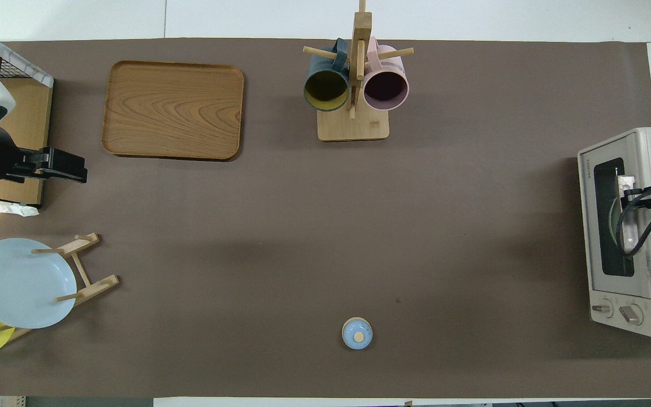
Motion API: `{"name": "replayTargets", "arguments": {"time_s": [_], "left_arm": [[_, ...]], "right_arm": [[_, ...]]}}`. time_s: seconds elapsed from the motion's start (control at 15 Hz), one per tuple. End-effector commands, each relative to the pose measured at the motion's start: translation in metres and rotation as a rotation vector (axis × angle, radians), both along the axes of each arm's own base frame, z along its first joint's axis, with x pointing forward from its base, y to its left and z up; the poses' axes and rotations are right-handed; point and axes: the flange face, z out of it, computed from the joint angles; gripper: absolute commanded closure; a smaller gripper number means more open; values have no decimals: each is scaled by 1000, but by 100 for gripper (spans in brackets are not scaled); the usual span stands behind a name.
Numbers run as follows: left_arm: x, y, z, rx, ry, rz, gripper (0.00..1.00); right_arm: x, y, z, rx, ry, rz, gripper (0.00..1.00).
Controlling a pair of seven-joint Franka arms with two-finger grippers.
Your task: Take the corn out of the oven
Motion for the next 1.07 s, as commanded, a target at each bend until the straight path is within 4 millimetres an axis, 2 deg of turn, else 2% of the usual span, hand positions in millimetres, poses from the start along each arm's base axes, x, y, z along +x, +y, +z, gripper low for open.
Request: {"name": "replayTargets", "arguments": {"time_s": [0.0, 0.4, 0.47, 0.67, 1.0], "left_arm": [[-3, 1, 6, 6, 2, -4, 0], [-4, 1, 6, 6, 2, -4, 0], [-3, 1, 5, 6, 4, -4, 0], [-3, 1, 5, 6, 4, -4, 0], [-4, 1, 6, 7, 10, -4, 0]], "right_arm": [[-1, 20, -13, 10, -8, -4, 100], [4, 51, -28, 15, 2, -22, 100], [5, 60, -37, 16, -2, -10, 100], [8, 63, -63, 14, -18, -7, 100], [18, 74, -91, 14, -18, -9, 100]]}}
